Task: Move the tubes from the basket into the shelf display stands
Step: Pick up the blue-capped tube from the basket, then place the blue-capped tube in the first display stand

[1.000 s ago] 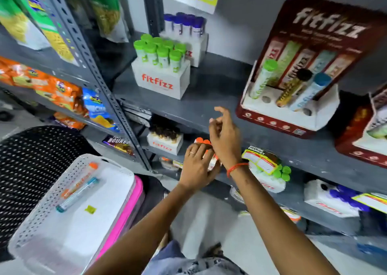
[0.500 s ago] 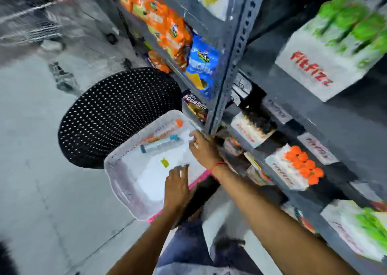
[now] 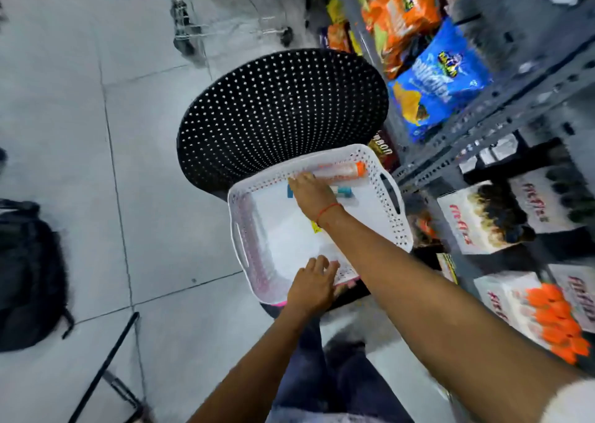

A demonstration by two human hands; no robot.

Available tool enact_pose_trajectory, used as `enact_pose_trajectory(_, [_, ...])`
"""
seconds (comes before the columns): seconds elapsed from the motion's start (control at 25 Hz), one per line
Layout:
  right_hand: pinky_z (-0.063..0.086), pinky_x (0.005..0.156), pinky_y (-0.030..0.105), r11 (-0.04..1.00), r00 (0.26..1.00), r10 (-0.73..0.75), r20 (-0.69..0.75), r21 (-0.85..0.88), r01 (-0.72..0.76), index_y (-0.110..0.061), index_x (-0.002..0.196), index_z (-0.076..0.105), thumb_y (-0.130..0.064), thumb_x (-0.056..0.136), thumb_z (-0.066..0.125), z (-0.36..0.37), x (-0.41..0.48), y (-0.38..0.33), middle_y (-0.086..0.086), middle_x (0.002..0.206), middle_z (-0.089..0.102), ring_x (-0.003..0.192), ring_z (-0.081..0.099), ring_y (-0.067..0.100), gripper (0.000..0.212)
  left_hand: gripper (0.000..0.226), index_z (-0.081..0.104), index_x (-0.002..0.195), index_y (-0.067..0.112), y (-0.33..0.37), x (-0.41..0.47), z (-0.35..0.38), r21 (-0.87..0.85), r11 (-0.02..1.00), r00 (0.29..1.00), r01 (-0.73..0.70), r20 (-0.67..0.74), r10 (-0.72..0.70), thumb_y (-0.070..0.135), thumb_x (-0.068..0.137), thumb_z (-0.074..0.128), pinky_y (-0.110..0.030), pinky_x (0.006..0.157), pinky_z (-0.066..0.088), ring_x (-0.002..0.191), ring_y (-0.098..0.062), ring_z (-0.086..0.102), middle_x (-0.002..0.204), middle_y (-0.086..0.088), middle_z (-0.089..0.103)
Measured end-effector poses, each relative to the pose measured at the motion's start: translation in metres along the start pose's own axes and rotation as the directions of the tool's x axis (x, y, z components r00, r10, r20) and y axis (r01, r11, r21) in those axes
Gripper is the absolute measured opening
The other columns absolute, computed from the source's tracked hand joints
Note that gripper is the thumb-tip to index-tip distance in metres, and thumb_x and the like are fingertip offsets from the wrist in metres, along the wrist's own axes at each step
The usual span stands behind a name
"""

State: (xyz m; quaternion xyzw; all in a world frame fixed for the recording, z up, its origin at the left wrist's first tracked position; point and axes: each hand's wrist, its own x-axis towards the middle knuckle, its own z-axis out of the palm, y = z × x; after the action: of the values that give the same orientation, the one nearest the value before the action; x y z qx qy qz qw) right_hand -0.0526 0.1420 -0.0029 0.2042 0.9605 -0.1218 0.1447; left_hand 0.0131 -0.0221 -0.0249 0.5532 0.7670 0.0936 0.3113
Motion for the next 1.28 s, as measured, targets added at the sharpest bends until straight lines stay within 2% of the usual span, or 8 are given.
enact_pose_trajectory(0.36, [0.042,0.098,0.046,0.978,0.997,0.074,-0.01,-0.194,-0.075,-0.007,0.125,0.054,-0.011,0.094,0.049,0.024,-0.015,0.003,0.017,0.133,0.049,0.131,0.038,0.035,0.031,0.088,0.053,0.115,0.008,0.001,-0.001,-0.002,0.023,1.0,0.998,-0.009,-0.056,0.01,0.069,0.084,-0.003,-0.044,0.077,0.047,0.099,-0.036,0.05,0.111,-0.019,0.054])
enact_pose_trajectory(0.56, [0.056,0.063,0.034,0.996,0.973,0.078,-0.216,-0.013,-0.083,-0.006,0.095,0.068,-0.015,0.064,0.084,-0.006,-0.061,0.012,0.011,0.09,0.071,0.082,0.069,0.029,0.035,0.081,0.054,0.111,0.008,0.001,-0.003,-0.001,0.044,0.999,0.998,-0.006,-0.054,0.009,0.068,0.082,0.008,-0.044,0.074,0.045,0.098,-0.035,0.05,0.11,-0.018,0.054])
enact_pose_trajectory(0.64, [0.057,0.067,0.036,0.973,0.933,0.167,-0.317,0.207,-0.104,-0.004,0.103,0.066,-0.013,0.069,0.082,-0.018,-0.093,0.017,0.014,0.096,0.071,0.086,0.068,0.032,0.039,0.076,0.053,0.113,0.01,0.002,-0.004,-0.002,0.076,0.997,1.0,-0.004,-0.028,0.007,0.065,0.083,0.009,-0.043,0.077,0.045,0.101,-0.033,0.048,0.112,-0.016,0.053])
enact_pose_trajectory(0.76, [0.053,0.085,0.035,0.836,0.828,0.41,-0.382,0.522,-0.173,-0.004,0.12,0.056,-0.012,0.084,0.069,-0.031,-0.156,0.025,0.015,0.12,0.063,0.107,0.06,0.03,0.039,0.057,0.051,0.115,0.012,0.005,-0.005,-0.006,0.085,0.996,1.0,0.009,0.024,-0.011,0.057,0.092,0.024,-0.043,0.083,0.044,0.106,-0.032,0.046,0.116,-0.015,0.052])
enact_pose_trajectory(0.84, [0.047,0.082,0.024,0.758,0.746,0.525,-0.411,0.624,-0.19,-0.003,0.121,0.054,-0.014,0.085,0.068,-0.038,-0.2,0.032,0.017,0.119,0.063,0.105,0.06,0.029,0.04,0.045,0.051,0.116,0.012,0.01,-0.003,-0.008,0.099,0.995,1.0,-0.008,0.03,0.005,0.048,0.096,0.033,-0.043,0.085,0.042,0.108,-0.032,0.046,0.117,-0.016,0.052])
enact_pose_trajectory(1.04, [0.037,0.082,-0.004,0.637,0.515,0.717,-0.47,0.742,-0.21,0.001,0.115,0.056,-0.005,0.079,0.073,-0.055,-0.315,0.054,0.018,0.113,0.065,0.099,0.058,0.014,0.041,0.049,0.06,0.108,0.008,0.087,0.01,-0.023,0.211,0.941,0.944,-0.265,-0.144,0.298,0.043,0.09,0.03,-0.043,0.071,0.047,0.09,-0.038,0.057,0.101,-0.019,0.063])
enact_pose_trajectory(1.16, [0.046,0.091,0.015,0.634,0.331,0.761,-0.557,0.746,-0.202,-0.002,0.116,0.055,-0.004,0.078,0.073,-0.069,-0.376,0.065,0.011,0.114,0.063,0.102,0.057,0.013,0.041,0.04,0.055,0.116,0.007,0.161,0.025,-0.034,0.222,0.872,0.847,-0.437,-0.223,0.482,0.033,0.089,0.04,-0.041,0.079,0.049,0.1,-0.035,0.056,0.111,-0.017,0.064])
enact_pose_trajectory(1.28, [0.05,0.094,0.023,0.581,0.087,0.814,-0.575,0.797,-0.165,-0.019,0.12,0.051,-0.026,0.078,0.066,-0.093,-0.45,0.071,-0.011,0.117,0.057,0.107,0.062,0.017,0.045,0.044,0.046,0.127,0.006,0.247,0.033,-0.033,0.214,0.721,0.663,-0.659,-0.286,0.691,0.029,0.088,0.042,-0.041,0.094,0.044,0.114,-0.031,0.05,0.125,-0.017,0.059])
